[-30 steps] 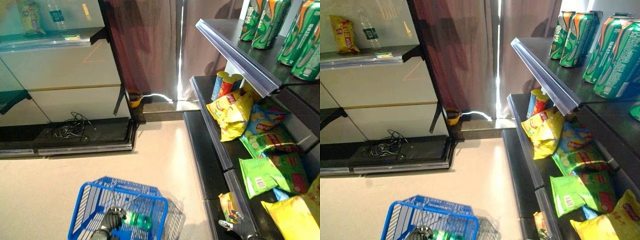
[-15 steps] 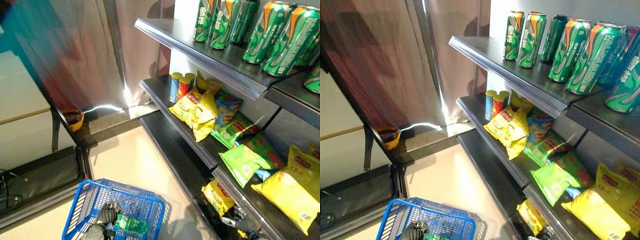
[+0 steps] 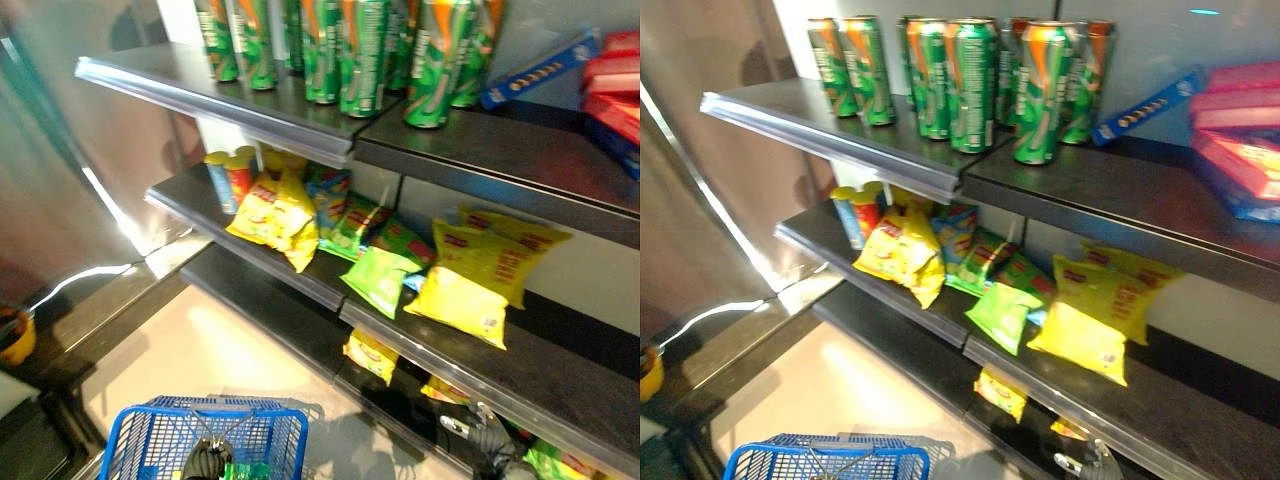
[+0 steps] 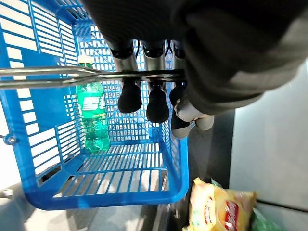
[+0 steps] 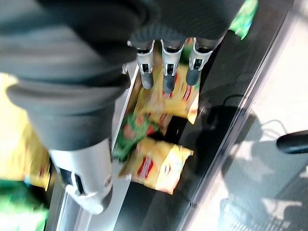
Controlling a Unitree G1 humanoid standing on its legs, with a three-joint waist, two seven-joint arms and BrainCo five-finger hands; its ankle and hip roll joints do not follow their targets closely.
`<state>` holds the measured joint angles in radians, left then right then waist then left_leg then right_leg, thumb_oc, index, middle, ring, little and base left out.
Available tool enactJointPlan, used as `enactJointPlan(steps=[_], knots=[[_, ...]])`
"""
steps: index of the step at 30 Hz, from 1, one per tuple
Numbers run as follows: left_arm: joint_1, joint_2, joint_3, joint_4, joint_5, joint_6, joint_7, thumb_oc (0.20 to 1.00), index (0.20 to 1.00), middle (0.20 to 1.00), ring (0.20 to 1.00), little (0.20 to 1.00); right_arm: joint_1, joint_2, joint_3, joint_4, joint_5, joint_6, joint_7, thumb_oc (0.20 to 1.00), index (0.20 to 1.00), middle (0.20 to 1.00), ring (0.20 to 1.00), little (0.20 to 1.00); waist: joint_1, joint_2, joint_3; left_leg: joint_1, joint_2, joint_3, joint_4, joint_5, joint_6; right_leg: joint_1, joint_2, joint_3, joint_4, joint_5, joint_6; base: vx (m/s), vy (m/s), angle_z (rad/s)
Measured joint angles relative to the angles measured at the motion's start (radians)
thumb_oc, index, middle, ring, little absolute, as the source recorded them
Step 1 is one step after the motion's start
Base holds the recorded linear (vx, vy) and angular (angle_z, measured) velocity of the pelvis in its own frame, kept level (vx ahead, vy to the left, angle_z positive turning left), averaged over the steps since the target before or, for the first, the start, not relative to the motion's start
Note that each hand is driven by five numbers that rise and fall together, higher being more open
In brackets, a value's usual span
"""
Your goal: Pick up the snacks into the basket
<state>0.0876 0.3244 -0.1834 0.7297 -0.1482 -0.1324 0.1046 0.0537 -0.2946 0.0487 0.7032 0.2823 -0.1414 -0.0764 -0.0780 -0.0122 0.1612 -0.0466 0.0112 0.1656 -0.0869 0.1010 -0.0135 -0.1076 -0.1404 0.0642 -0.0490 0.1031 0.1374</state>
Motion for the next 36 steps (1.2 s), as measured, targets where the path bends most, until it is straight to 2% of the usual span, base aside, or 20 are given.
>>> enactJointPlan(steps=[2, 7, 14, 24, 28, 33, 36], knots=[[-0.002, -0.002, -0.001, -0.004, 0.001, -0.001, -0.003, 0.200, 0.200, 0.200, 0.200, 0.200, -0.002, -0.002, 0.001, 0.000, -0.001, 0.000, 0.000, 1.000, 1.000, 1.000, 1.000, 1.000, -0.017, 0.001, 0.000, 0.018, 0.015, -0.005, 0.000, -0.004, -0.013, 0.041, 0.013, -0.018, -0.036, 0.008, -0.010, 0.07, -0.044, 0.10], [0.005, -0.008, 0.000, -0.005, 0.000, -0.003, -0.008, 0.200, 0.200, 0.200, 0.200, 0.200, -0.002, -0.005, 0.005, -0.047, -0.009, 0.001, 0.004, 1.000, 1.000, 1.000, 1.000, 1.000, -0.016, 0.001, 0.000, 0.024, 0.035, -0.007, 0.000, -0.004, -0.028, 0.050, 0.032, -0.022, -0.042, 0.007, -0.012, 0.05, -0.043, 0.01], [0.006, -0.045, -0.010, -0.014, 0.001, -0.003, -0.026, 0.200, 0.200, 0.200, 0.200, 0.200, -0.008, -0.031, 0.005, -0.077, -0.017, 0.000, 0.003, 1.000, 1.000, 1.000, 1.000, 1.000, -0.016, 0.003, 0.001, 0.014, 0.035, -0.031, 0.000, -0.004, -0.033, 0.050, 0.032, -0.039, -0.042, 0.006, -0.013, 0.02, -0.033, 0.07], [0.015, -0.026, -0.014, -0.071, -0.002, -0.004, -0.025, 0.200, 0.200, 0.200, 0.200, 0.200, -0.064, -0.078, 0.004, -0.059, -0.017, 0.000, -0.023, 1.000, 1.000, 1.000, 1.000, 1.000, -0.013, 0.010, 0.006, -0.008, 0.033, -0.043, 0.001, 0.003, -0.030, 0.036, 0.030, -0.048, -0.041, 0.006, -0.015, 0.00, -0.017, 0.04], [-0.006, 0.004, -0.040, -0.094, -0.017, -0.004, -0.025, 0.200, 0.200, 0.200, 0.200, 0.200, -0.175, -0.131, 0.002, -0.033, -0.017, -0.004, -0.046, 1.000, 1.000, 1.000, 1.000, 1.000, -0.010, 0.030, 0.035, -0.047, 0.034, -0.063, 0.012, 0.009, -0.034, 0.015, 0.030, -0.071, -0.039, 0.008, -0.016, -0.03, -0.070, 0.18], [-0.059, 0.045, -0.073, -0.129, -0.045, -0.006, -0.026, 0.200, 0.200, 0.200, 0.200, 0.200, -0.323, -0.217, 0.000, 0.024, -0.004, -0.001, -0.083, 1.000, 1.000, 1.000, 1.000, 1.000, 0.029, 0.064, 0.096, -0.111, 0.038, -0.100, 0.036, 0.021, -0.037, -0.029, 0.036, -0.096, -0.022, 0.009, -0.029, -0.01, -0.076, 0.18], [-0.077, 0.054, -0.073, -0.144, -0.082, -0.010, -0.026, 0.200, 0.200, 0.200, 0.200, 0.200, -0.380, -0.239, 0.001, 0.026, 0.004, 0.000, -0.096, 1.000, 1.000, 1.000, 1.000, 1.000, 0.036, 0.072, 0.124, -0.139, 0.036, -0.113, 0.047, 0.026, -0.036, -0.059, 0.037, -0.101, 0.001, 0.003, -0.038, 0.01, -0.057, 0.08]])
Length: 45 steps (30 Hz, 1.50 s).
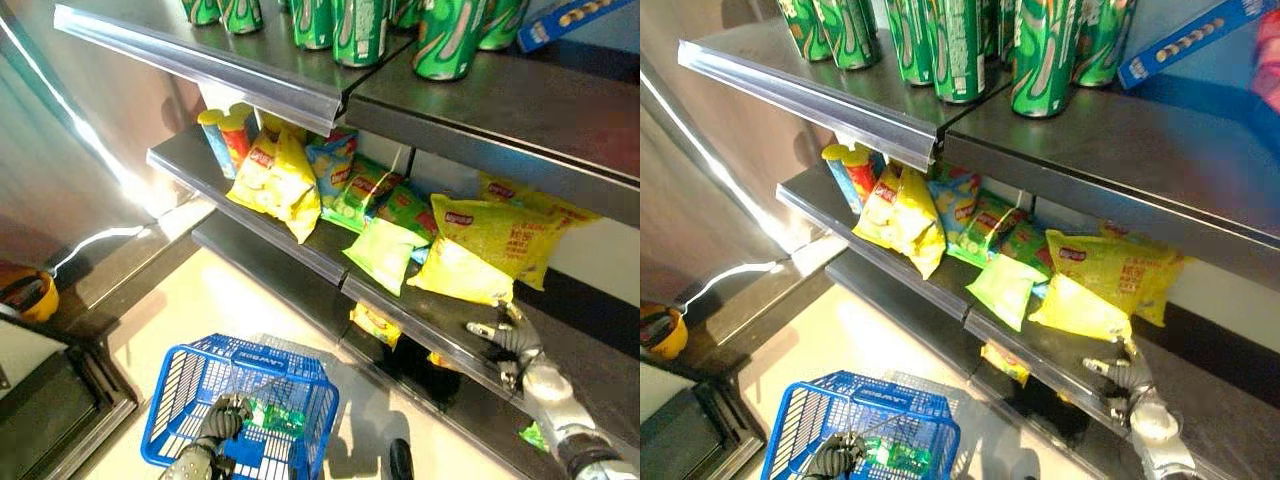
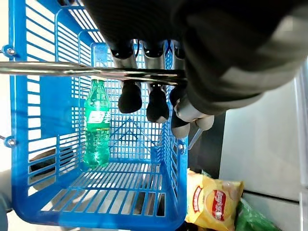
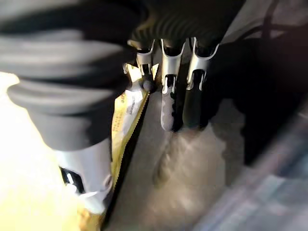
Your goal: Pick up the snacks into the basket
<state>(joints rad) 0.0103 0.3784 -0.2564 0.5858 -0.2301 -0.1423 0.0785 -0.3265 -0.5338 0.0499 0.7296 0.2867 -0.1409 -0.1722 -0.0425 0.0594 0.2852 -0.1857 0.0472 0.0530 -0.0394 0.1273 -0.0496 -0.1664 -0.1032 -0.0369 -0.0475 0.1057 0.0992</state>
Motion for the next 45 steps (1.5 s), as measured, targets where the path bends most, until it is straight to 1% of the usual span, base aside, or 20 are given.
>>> enactJointPlan(steps=[2, 3, 6, 10, 17, 25, 29, 33, 36, 37, 43, 45], knots=[[-0.006, 0.001, 0.000, 0.000, -0.001, 0.000, 0.001, 0.200, 0.200, 0.200, 0.200, 0.200, -0.010, 0.001, 0.001, -0.001, 0.000, -0.002, -0.013, 1.000, 1.000, 1.000, 1.000, 1.000, 0.006, 0.001, 0.009, -0.003, 0.001, -0.002, 0.001, 0.002, 0.000, -0.005, 0.001, -0.003, 0.009, -0.003, -0.002, 0.02, -0.063, 0.07], [-0.017, 0.003, -0.001, 0.000, -0.001, -0.001, 0.001, 0.200, 0.200, 0.200, 0.200, 0.200, -0.032, 0.001, 0.001, -0.001, 0.000, -0.002, -0.020, 1.000, 1.000, 1.000, 1.000, 1.000, 0.004, 0.002, 0.020, -0.006, 0.000, -0.007, 0.001, 0.002, 0.000, -0.015, 0.003, -0.004, 0.026, -0.015, -0.004, 0.01, -0.043, 0.06], [-0.028, 0.003, -0.002, 0.000, -0.001, -0.001, 0.000, 0.200, 0.200, 0.200, 0.200, 0.200, -0.064, 0.002, 0.001, -0.001, 0.000, -0.002, -0.032, 1.000, 1.000, 1.000, 1.000, 1.000, 0.005, 0.007, 0.024, -0.024, 0.001, -0.014, 0.003, 0.003, -0.001, -0.030, 0.003, -0.012, 0.034, -0.019, -0.008, 0.01, -0.064, 0.09], [-0.041, 0.011, -0.013, -0.003, -0.001, -0.001, 0.000, 0.200, 0.200, 0.200, 0.200, 0.200, -0.083, 0.001, 0.000, -0.002, 0.000, -0.005, -0.052, 1.000, 1.000, 1.000, 1.000, 1.000, 0.004, 0.016, 0.031, -0.038, 0.003, -0.033, 0.005, 0.008, -0.004, -0.052, 0.004, -0.024, 0.070, -0.041, -0.010, 0.01, -0.027, 0.11], [-0.062, 0.022, -0.037, -0.005, -0.001, -0.006, 0.001, 0.200, 0.200, 0.200, 0.200, 0.200, -0.095, 0.002, 0.000, -0.005, -0.001, -0.010, -0.057, 1.000, 1.000, 1.000, 1.000, 1.000, 0.004, 0.024, 0.036, -0.054, 0.004, -0.041, 0.017, 0.009, -0.006, -0.115, 0.002, -0.027, 0.192, -0.103, -0.015, -0.01, -0.012, 0.04], [-0.056, 0.023, -0.037, -0.010, -0.001, -0.011, 0.001, 0.200, 0.200, 0.200, 0.200, 0.200, -0.098, -0.005, -0.004, -0.024, -0.010, -0.013, -0.062, 1.000, 1.000, 1.000, 1.000, 1.000, 0.004, 0.032, 0.039, -0.068, -0.003, -0.049, 0.032, 0.010, -0.014, -0.189, -0.017, -0.026, 0.344, -0.176, -0.024, -0.03, 0.011, 0.05], [-0.058, 0.023, -0.037, -0.016, -0.001, -0.016, 0.000, 0.200, 0.200, 0.200, 0.200, 0.200, -0.094, -0.025, -0.004, -0.075, -0.041, -0.011, -0.072, 1.000, 1.000, 1.000, 1.000, 1.000, 0.003, 0.046, 0.047, -0.084, -0.004, -0.052, 0.043, 0.012, -0.017, -0.223, -0.021, -0.026, 0.398, -0.195, -0.035, -0.01, 0.004, 0.01], [-0.057, 0.017, -0.037, -0.019, 0.000, -0.021, 0.000, 0.200, 0.200, 0.200, 0.200, 0.200, -0.057, -0.026, -0.012, -0.165, -0.079, -0.011, -0.101, 1.000, 1.000, 1.000, 1.000, 1.000, 0.003, 0.059, 0.053, -0.088, -0.002, -0.052, 0.053, 0.013, -0.018, -0.229, -0.020, -0.026, 0.410, -0.200, -0.036, 0.00, 0.000, 0.00], [-0.057, 0.016, -0.037, -0.020, 0.001, -0.021, 0.000, 0.200, 0.200, 0.200, 0.200, 0.200, -0.019, -0.026, -0.024, -0.241, -0.110, -0.015, -0.110, 1.000, 1.000, 1.000, 1.000, 1.000, 0.001, 0.059, 0.053, -0.088, -0.003, -0.051, 0.053, 0.013, -0.018, -0.230, -0.020, -0.025, 0.412, -0.200, -0.035, 0.00, 0.000, 0.00], [-0.057, 0.015, -0.037, -0.019, 0.002, -0.021, 0.000, 0.200, 0.200, 0.200, 0.200, 0.200, -0.011, -0.025, -0.030, -0.250, -0.121, -0.028, -0.111, 1.000, 1.000, 1.000, 1.000, 1.000, 0.001, 0.059, 0.053, -0.088, -0.003, -0.051, 0.053, 0.013, -0.018, -0.230, -0.020, -0.025, 0.413, -0.200, -0.035, -0.01, 0.004, 0.04], [-0.051, 0.012, -0.034, -0.023, 0.013, -0.023, 0.001, 0.200, 0.200, 0.200, 0.200, 0.200, 0.095, -0.024, -0.089, -0.396, -0.188, -0.051, -0.111, 1.000, 1.000, 1.000, 1.000, 1.000, 0.001, 0.058, 0.054, -0.091, -0.006, -0.054, 0.053, 0.008, -0.016, -0.242, -0.024, -0.025, 0.437, -0.213, -0.037, 0.00, 0.000, 0.01], [-0.052, 0.012, -0.034, -0.023, 0.021, -0.023, 0.002, 0.200, 0.200, 0.200, 0.200, 0.200, 0.099, -0.023, -0.094, -0.410, -0.193, -0.064, -0.113, 1.000, 1.000, 1.000, 1.000, 1.000, -0.005, 0.057, 0.055, -0.091, -0.006, -0.054, 0.053, 0.008, -0.016, -0.242, -0.023, -0.025, 0.438, -0.213, -0.037, 0.00, 0.000, 0.00]])
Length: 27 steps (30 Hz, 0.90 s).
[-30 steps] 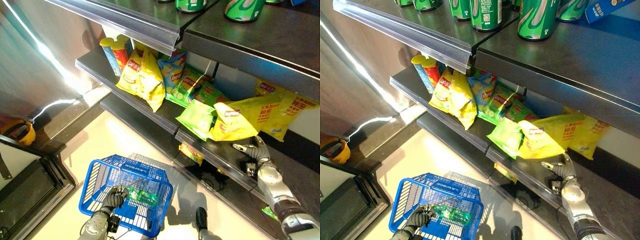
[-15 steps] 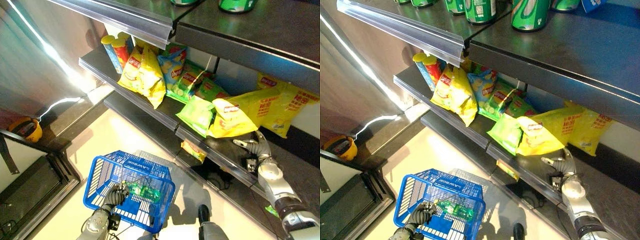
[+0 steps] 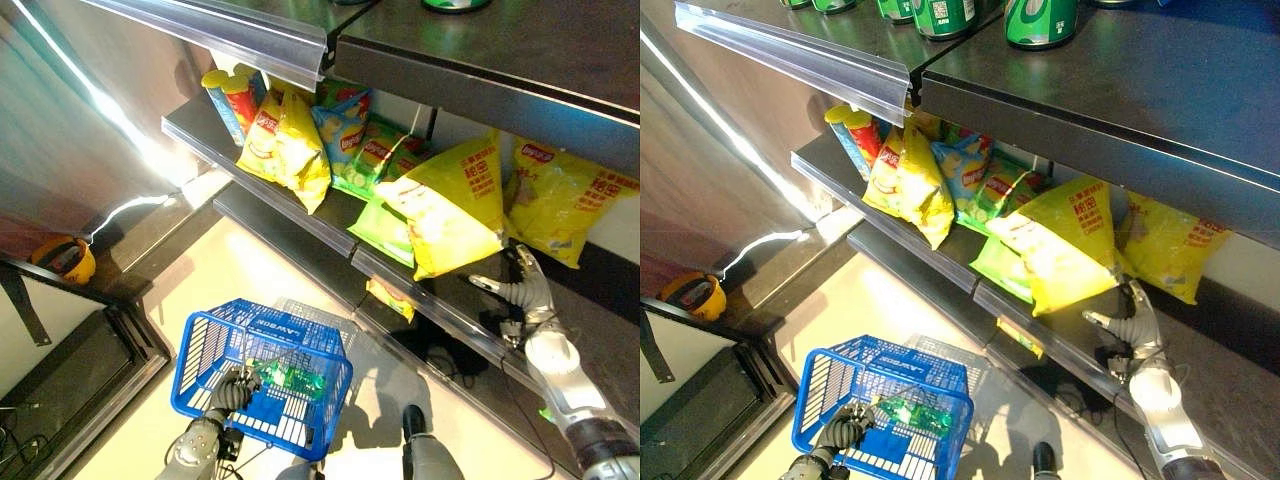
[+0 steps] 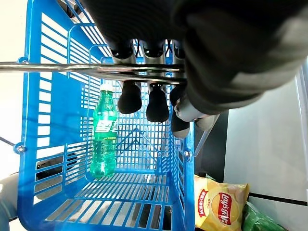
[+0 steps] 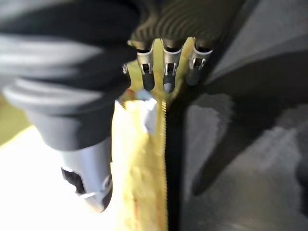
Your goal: Pick up the snacks into the basket
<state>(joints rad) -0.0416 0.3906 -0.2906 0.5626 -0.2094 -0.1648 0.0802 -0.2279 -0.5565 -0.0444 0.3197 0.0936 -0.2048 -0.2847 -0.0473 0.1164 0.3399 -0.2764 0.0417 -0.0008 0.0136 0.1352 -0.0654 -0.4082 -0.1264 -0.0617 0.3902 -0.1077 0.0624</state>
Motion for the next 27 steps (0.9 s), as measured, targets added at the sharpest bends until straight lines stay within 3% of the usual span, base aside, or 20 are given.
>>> enactJointPlan(steps=[6, 22, 27], knots=[[-0.001, 0.000, 0.012, -0.002, 0.000, -0.001, 0.003, 0.200, 0.200, 0.200, 0.200, 0.200, 0.009, 0.003, -0.001, -0.047, -0.015, -0.027, 0.000, 1.000, 1.000, 1.000, 1.000, 1.000, -0.018, -0.015, 0.009, -0.001, 0.000, 0.001, 0.000, -0.001, -0.001, -0.001, 0.000, 0.000, 0.000, -0.001, 0.000, 0.00, 0.000, 0.00], [0.002, 0.002, 0.021, -0.019, 0.001, -0.006, 0.006, 0.200, 0.200, 0.200, 0.200, 0.200, 0.011, 0.003, 0.000, -0.080, -0.026, -0.028, 0.006, 1.000, 1.000, 1.000, 1.000, 1.000, -0.015, -0.038, 0.024, -0.004, 0.001, 0.002, 0.004, 0.000, -0.002, -0.002, 0.002, 0.001, -0.001, -0.001, 0.000, 0.00, 0.000, 0.00], [0.000, 0.005, 0.028, -0.023, 0.001, -0.007, 0.005, 0.200, 0.200, 0.200, 0.200, 0.200, -0.067, 0.001, 0.012, -0.030, -0.034, -0.027, 0.002, 1.000, 1.000, 1.000, 1.000, 1.000, -0.011, -0.039, 0.024, -0.015, 0.000, 0.002, 0.011, 0.002, -0.006, -0.014, 0.001, 0.001, 0.007, -0.001, 0.000, 0.00, 0.000, 0.00]])
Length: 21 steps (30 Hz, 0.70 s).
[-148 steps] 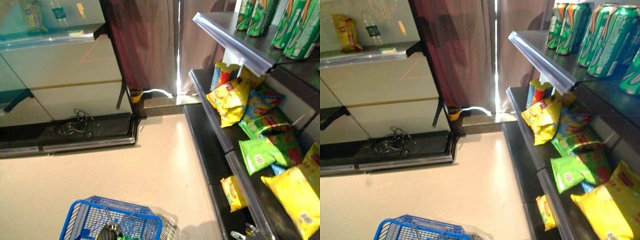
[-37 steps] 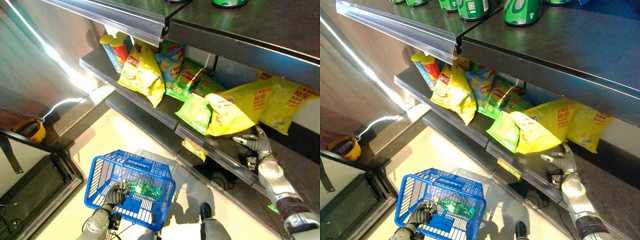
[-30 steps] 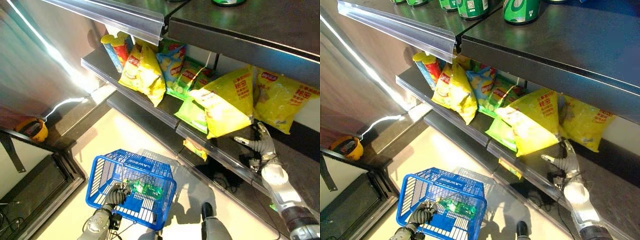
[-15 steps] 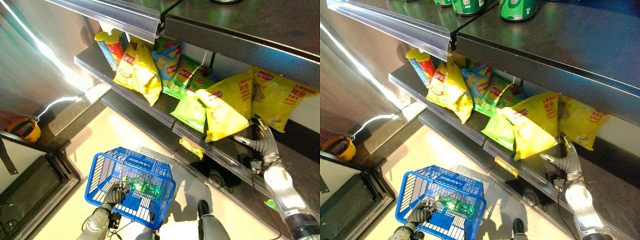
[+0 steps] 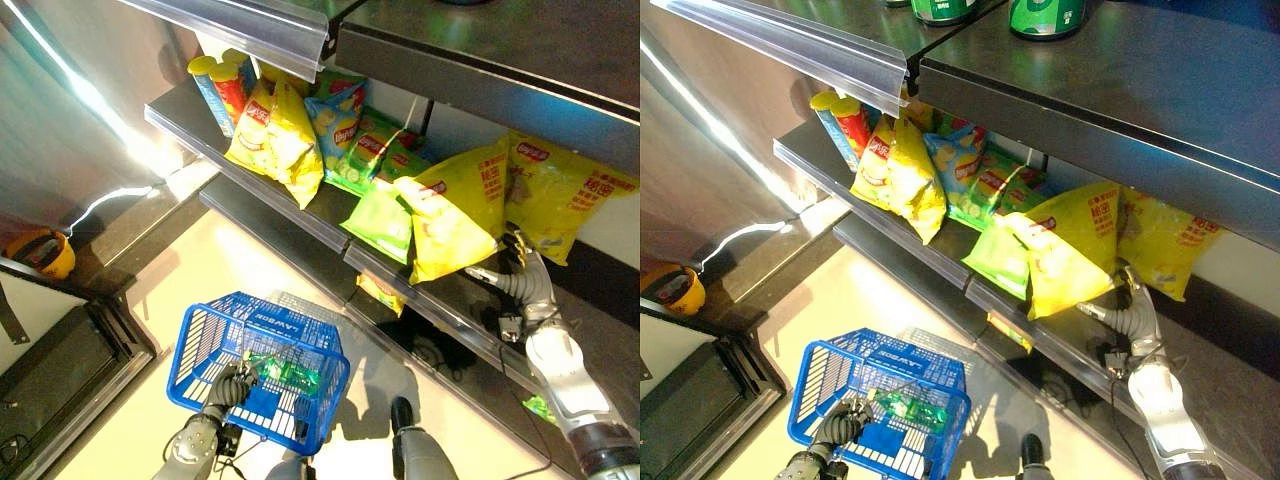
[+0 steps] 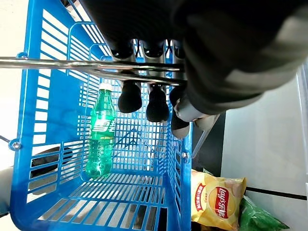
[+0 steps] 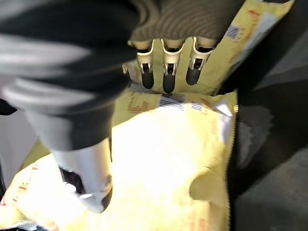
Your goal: Pick up the snacks into the basket
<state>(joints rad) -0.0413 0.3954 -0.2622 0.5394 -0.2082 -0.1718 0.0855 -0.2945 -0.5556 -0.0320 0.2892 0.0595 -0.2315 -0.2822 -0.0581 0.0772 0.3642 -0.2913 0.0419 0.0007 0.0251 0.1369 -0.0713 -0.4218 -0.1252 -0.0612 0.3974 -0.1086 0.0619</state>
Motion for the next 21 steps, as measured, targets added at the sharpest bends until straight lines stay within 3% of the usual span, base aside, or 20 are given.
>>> enactJointPlan(steps=[7, 20, 21], knots=[[-0.002, 0.013, -0.016, -0.004, -0.003, -0.006, -0.007, 0.200, 0.200, 0.200, 0.200, 0.200, -0.188, -0.055, 0.091, 0.177, 0.006, 0.028, -0.017, 1.000, 1.000, 1.000, 1.000, 1.000, 0.024, 0.001, 0.000, -0.001, 0.000, -0.002, 0.010, 0.000, -0.001, -0.002, -0.001, 0.001, 0.013, -0.001, -0.002, 0.00, 0.000, 0.00], [-0.009, 0.020, -0.031, -0.008, -0.024, -0.011, -0.008, 0.200, 0.200, 0.200, 0.200, 0.200, -0.272, -0.111, 0.131, 0.235, 0.011, 0.062, -0.031, 1.000, 1.000, 1.000, 1.000, 1.000, 0.049, 0.011, -0.001, -0.024, 0.003, -0.026, 0.013, 0.006, -0.010, -0.028, 0.001, -0.010, 0.043, -0.010, -0.021, 0.00, -0.007, 0.03], [-0.011, 0.020, -0.031, -0.008, -0.023, -0.011, -0.008, 0.200, 0.200, 0.200, 0.200, 0.200, -0.272, -0.111, 0.131, 0.235, 0.011, 0.062, -0.031, 0.780, 0.780, 0.780, 0.780, 0.780, 0.049, 0.012, -0.002, -0.025, 0.003, -0.029, 0.013, 0.007, -0.011, -0.028, 0.001, -0.012, 0.043, -0.010, -0.021, -0.01, -0.008, 0.10]])
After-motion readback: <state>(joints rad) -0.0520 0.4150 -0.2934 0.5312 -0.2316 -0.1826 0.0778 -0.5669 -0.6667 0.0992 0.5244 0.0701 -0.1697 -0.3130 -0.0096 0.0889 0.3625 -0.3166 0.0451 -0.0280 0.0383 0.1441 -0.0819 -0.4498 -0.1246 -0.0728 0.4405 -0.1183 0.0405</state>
